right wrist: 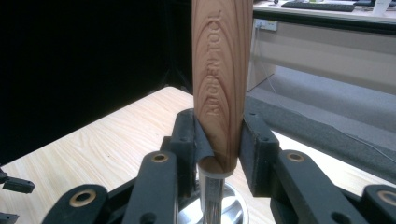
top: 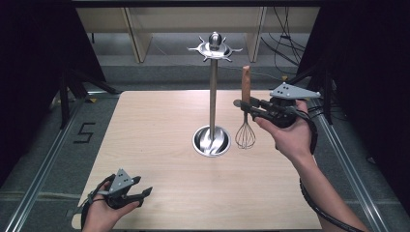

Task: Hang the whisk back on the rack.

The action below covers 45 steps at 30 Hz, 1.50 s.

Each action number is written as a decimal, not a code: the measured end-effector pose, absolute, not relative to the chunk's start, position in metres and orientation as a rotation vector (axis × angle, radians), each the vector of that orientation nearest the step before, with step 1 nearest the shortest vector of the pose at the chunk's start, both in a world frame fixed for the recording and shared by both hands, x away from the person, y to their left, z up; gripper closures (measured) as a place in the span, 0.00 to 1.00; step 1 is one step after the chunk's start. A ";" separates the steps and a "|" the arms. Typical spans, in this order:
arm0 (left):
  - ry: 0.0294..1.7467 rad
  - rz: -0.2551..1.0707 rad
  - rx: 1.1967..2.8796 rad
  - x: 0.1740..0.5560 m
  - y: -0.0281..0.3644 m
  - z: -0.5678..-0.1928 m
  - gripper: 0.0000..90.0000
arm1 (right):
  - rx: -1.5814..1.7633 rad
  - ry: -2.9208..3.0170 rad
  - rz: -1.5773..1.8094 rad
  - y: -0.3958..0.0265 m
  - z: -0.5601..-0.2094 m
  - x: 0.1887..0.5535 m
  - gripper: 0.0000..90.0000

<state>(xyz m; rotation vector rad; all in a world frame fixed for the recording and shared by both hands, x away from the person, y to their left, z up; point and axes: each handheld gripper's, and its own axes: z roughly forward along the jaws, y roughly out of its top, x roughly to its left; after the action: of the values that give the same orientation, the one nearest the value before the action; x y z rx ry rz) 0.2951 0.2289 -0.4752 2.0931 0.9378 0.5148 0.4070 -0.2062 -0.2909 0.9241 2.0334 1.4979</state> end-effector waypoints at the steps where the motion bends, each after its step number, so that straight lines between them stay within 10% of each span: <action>1: 0.921 0.523 2.124 0.296 0.231 -0.474 0.46 | 0.941 2.034 1.497 -0.206 -0.290 0.406 0.78; 45: 0.894 0.537 2.139 0.296 0.233 -0.476 0.46 | 0.883 2.100 1.542 -0.196 -0.276 0.417 0.78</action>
<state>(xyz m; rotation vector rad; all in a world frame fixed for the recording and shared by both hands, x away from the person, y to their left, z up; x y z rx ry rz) 0.2960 0.2334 -0.4756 2.1391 0.8936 0.5366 0.4175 -0.1963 -0.2759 0.8829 2.1003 1.5424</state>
